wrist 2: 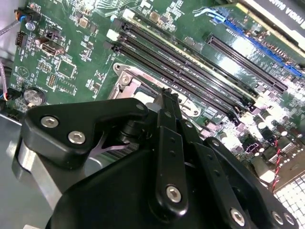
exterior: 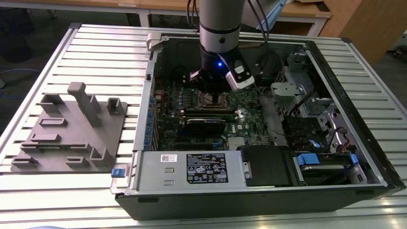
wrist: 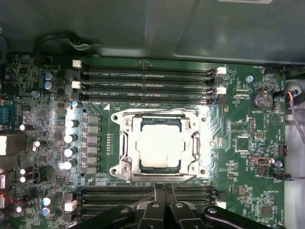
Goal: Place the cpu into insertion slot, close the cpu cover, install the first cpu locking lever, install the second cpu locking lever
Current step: 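Install the second cpu locking lever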
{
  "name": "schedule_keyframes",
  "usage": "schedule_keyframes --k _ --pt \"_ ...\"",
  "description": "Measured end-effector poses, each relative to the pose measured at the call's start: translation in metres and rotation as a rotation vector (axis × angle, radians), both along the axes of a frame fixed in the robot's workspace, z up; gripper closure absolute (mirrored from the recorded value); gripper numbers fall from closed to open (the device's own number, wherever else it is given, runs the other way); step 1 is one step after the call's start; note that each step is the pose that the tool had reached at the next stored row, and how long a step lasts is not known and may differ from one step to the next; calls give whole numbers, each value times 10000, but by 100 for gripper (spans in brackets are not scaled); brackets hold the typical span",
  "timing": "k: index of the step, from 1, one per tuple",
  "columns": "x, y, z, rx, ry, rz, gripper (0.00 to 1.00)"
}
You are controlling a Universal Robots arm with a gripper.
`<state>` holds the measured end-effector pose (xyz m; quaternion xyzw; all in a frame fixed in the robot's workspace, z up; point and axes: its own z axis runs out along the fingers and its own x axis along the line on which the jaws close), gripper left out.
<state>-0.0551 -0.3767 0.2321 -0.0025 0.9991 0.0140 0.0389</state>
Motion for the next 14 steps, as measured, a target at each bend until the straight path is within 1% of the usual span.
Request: schedule_keyframes --k 1,2,4,5,6,9,10,14 --pt "0 -1 0 -1 9 1 89" --pt "1 -1 -2 1 78 3 89" --pt "2 -1 -7 0 379 2 89" --pt "3 -1 -8 -1 503 2 89" --pt "2 -1 -7 -2 533 1 89" --pt "3 -1 -8 -1 560 1 89" --pt "3 -1 -8 -1 567 1 89" --pt "-13 -6 -15 0 566 1 89"
